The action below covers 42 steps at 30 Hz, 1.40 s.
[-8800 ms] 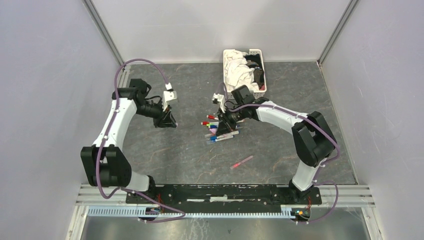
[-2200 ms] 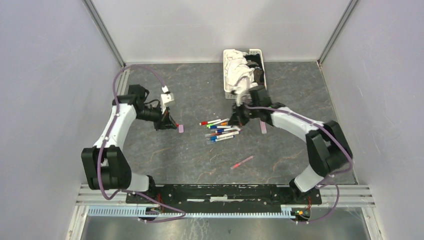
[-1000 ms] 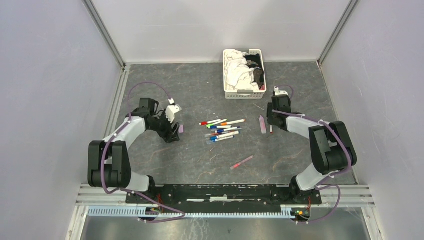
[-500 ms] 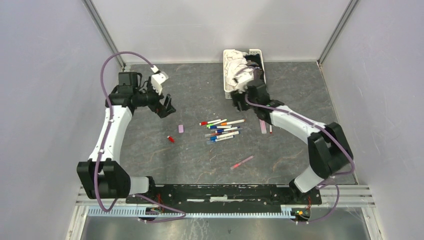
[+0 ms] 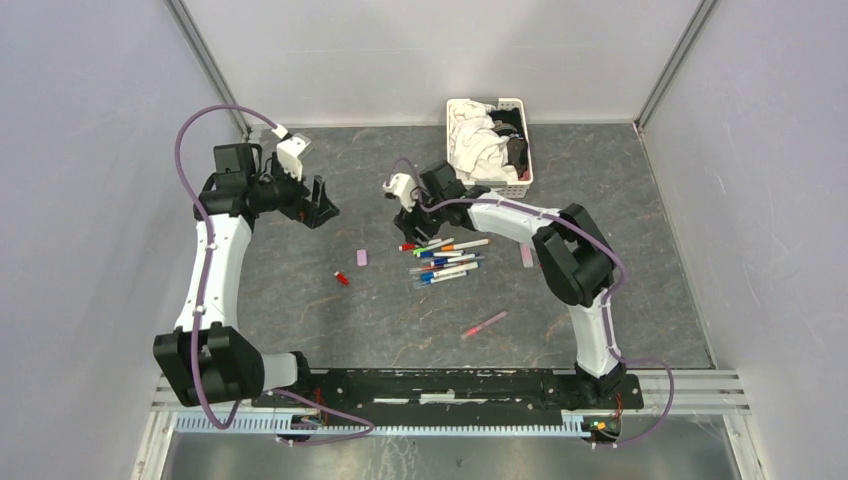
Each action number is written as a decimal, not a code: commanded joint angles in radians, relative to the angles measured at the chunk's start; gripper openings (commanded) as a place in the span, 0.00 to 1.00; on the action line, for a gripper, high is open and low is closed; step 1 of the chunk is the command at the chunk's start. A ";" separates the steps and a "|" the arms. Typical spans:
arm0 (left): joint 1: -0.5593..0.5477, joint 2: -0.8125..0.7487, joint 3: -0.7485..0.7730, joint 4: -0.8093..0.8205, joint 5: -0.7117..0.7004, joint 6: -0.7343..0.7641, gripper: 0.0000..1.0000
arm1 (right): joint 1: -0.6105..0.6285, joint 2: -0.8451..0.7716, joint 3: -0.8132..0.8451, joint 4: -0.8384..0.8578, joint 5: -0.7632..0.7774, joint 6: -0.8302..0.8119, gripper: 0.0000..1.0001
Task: Open the pen caps
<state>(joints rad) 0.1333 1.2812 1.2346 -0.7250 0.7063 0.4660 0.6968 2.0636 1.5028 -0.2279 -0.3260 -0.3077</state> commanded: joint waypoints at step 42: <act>0.004 0.071 0.022 -0.202 0.209 0.120 1.00 | -0.006 0.188 0.192 -0.012 0.008 -0.081 0.15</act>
<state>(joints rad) 0.1337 1.3434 1.2274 -0.8932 0.8673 0.5331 0.6952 2.2234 1.6413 -0.2947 -0.3061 -0.3927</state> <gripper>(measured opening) 0.996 0.175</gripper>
